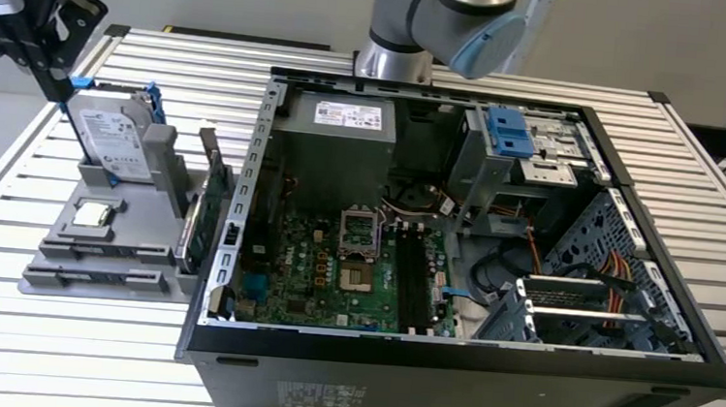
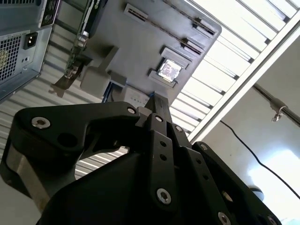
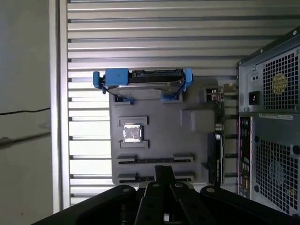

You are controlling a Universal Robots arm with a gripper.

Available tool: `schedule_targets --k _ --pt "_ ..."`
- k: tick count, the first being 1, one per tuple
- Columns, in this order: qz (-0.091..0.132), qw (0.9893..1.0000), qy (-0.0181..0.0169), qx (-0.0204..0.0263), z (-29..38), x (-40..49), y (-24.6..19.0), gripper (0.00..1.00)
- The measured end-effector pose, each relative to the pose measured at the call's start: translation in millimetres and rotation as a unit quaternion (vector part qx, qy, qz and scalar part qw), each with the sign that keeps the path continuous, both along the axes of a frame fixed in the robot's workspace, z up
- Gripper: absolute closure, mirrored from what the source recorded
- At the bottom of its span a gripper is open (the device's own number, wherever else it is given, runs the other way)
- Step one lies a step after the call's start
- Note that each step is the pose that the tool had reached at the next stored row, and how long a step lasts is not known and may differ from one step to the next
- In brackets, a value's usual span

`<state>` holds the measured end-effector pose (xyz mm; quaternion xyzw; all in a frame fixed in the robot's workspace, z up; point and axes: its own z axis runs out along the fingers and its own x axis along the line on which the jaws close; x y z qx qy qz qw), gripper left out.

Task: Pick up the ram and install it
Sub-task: 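Reach for the ram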

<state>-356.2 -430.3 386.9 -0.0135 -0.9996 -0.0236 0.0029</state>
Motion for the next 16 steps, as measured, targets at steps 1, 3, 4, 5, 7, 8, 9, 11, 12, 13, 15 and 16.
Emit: schedule_targets --k 1,3,4,5,7,8,9,11,12,13,15,16 --pt "0.000 1.0000 0.0001 0.0000 -0.2 0.0 -0.5 1.00" --pt "0.000 1.0000 0.0004 0.0000 -0.6 0.0 -1.5 1.00" --pt "0.000 1.0000 0.0005 0.0000 -0.8 0.0 -2.0 1.00" --pt "0.000 1.0000 0.0006 0.0000 -0.9 0.0 -2.4 1.00" --pt "0.000 1.0000 0.0007 0.0000 -1.3 0.0 -3.3 1.00" --pt "0.000 1.0000 0.0008 0.0000 -1.4 0.0 -3.8 1.00" --pt "0.001 1.0000 0.0008 0.0000 -1.6 0.0 -4.4 1.00" --pt "0.002 1.0000 0.0007 0.0000 -1.9 0.0 -5.3 1.00" --pt "0.003 1.0000 0.0007 0.0000 -2.0 0.0 -5.7 1.00" --pt "0.005 1.0000 0.0007 0.0000 -2.2 0.0 -6.0 1.00" --pt "0.009 1.0000 0.0008 0.0000 -2.4 0.0 -6.7 1.00" --pt "0.011 0.9999 0.0008 0.0000 -2.6 0.0 -7.0 1.00"
